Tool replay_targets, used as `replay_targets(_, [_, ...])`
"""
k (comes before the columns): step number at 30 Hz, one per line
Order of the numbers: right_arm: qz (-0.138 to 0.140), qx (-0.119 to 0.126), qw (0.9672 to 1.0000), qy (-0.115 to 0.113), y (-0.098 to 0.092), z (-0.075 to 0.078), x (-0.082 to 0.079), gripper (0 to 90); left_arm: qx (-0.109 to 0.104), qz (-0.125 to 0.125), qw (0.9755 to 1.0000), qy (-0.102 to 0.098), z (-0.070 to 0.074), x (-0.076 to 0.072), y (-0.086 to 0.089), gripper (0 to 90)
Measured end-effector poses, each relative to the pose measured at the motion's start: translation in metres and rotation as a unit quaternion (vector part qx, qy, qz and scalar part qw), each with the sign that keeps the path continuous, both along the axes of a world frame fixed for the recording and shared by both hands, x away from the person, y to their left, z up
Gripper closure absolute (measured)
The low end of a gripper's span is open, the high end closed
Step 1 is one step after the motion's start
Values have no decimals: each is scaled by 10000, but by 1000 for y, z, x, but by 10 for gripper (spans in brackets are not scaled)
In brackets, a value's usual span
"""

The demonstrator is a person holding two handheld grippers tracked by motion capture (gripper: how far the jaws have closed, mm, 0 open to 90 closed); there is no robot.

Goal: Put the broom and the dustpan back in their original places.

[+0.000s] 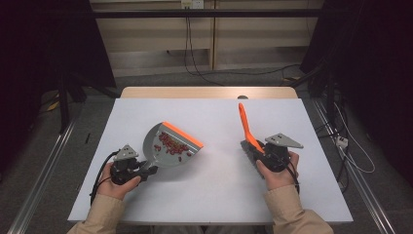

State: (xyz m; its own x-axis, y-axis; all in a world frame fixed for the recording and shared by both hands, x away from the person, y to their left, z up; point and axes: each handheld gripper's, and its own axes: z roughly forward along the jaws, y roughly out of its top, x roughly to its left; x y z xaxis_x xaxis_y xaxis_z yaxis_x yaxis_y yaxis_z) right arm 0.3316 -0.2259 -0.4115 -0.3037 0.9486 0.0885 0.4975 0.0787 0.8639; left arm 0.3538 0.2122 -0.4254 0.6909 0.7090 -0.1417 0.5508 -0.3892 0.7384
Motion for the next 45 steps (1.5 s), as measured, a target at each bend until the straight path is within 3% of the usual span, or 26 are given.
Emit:
replay_targets(7, [-89,-49,9999,11,-5,-1,1,711,135,435,9990,33,-4,5,4,629])
replay_targets(12, [-110,-60,9999,15,-8,-2,0,711,82,765,9970,84,-7,9,10,629])
replay_targets(22, [-237,-68,9997,15,-22,-2,0,711,181,1089,9937,184,-11,15,16,629])
replay_targets(36, [-496,-175,9986,54,-45,-4,3,711,250,1354,9902,238,-14,20,17,629])
replay_targets(45, [-826,-401,9957,74,-61,-8,11,711,307,1571,9866,307,-16,25,20,629])
